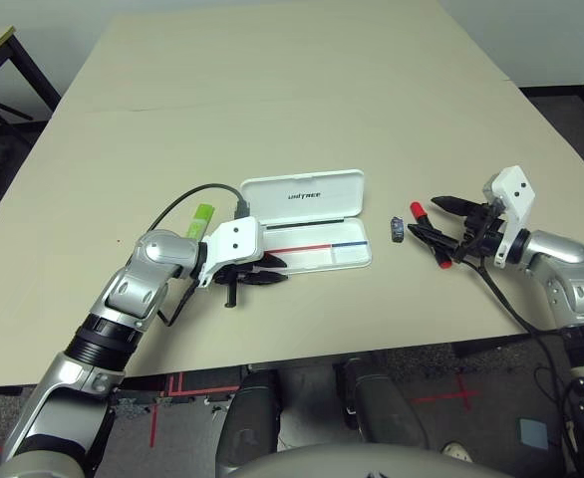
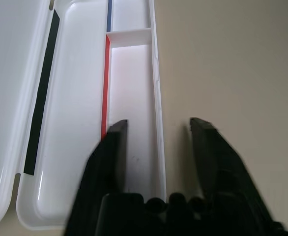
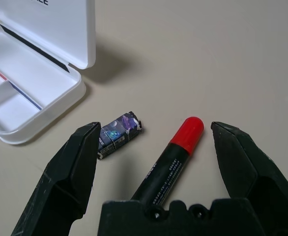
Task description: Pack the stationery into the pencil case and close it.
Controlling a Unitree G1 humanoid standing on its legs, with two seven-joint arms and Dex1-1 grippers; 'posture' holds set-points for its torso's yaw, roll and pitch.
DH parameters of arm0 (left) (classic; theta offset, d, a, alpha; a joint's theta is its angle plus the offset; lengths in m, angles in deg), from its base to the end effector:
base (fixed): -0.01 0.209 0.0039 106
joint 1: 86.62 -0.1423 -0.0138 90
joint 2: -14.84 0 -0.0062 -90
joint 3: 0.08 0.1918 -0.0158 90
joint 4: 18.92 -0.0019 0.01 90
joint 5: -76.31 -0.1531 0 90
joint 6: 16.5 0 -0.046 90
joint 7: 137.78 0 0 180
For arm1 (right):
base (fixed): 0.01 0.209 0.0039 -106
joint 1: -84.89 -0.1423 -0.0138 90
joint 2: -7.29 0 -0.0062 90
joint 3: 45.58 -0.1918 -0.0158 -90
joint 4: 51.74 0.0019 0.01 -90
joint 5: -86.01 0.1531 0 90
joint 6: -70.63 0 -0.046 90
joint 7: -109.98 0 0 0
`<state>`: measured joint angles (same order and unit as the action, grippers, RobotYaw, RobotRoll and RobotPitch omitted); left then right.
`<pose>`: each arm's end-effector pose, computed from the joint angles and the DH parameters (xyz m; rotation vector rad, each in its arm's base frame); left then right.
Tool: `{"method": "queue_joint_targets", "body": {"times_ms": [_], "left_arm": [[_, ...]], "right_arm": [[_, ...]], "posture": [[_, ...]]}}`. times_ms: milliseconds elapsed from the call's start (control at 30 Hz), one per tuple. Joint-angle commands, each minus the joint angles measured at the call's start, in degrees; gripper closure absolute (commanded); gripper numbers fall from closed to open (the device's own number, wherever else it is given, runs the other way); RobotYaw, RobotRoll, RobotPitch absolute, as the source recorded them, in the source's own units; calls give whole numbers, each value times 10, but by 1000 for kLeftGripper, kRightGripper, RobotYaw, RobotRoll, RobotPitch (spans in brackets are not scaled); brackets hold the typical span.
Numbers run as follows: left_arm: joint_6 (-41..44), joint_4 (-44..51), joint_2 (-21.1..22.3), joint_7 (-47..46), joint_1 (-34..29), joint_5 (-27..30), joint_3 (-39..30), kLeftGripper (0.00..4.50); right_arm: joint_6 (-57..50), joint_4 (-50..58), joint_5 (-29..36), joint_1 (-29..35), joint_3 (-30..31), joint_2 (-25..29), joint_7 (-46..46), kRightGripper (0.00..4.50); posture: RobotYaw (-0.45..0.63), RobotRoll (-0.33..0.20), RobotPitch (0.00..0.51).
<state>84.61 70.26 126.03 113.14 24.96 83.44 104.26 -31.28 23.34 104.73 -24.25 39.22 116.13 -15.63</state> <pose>0.2811 0.2075 0.1259 0.5668 0.2928 -1.3752 0.2775 -0.2869 0.1110 -0.1720 0.1671 0.7734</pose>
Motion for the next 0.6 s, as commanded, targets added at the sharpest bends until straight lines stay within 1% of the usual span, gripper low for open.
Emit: {"method": "queue_joint_targets", "body": {"times_ms": [33,67,100,300,433,533,600], "left_arm": [[27,36,9,3,-10,29,-14,728],[36,49,13,3,-12,37,-19,293],[46,60,16,3,-14,44,-23,23],[121,141,24,-24,-27,103,-68,23],[200,181,12,-86,-28,160,-127,23],[224,184,12,-118,-40,176,-158,23],[217,177,16,-134,-53,173,-174,23]], "right_arm": [[7,-11,-10,-4,9,-4,1,0],[7,-14,-11,-6,10,-5,1,0],[7,-15,-12,-8,11,-6,1,0],[6,-20,-13,-16,10,-12,5,0],[1,-11,4,-17,-1,-22,7,0],[-5,2,15,-12,-6,-24,10,0],[-11,17,24,-3,-9,-21,14,0]], "posture": [[-167,0,151],[-167,0,151],[-163,0,151],[-157,0,151],[-150,0,151],[-143,0,151],[-139,0,151]]}}
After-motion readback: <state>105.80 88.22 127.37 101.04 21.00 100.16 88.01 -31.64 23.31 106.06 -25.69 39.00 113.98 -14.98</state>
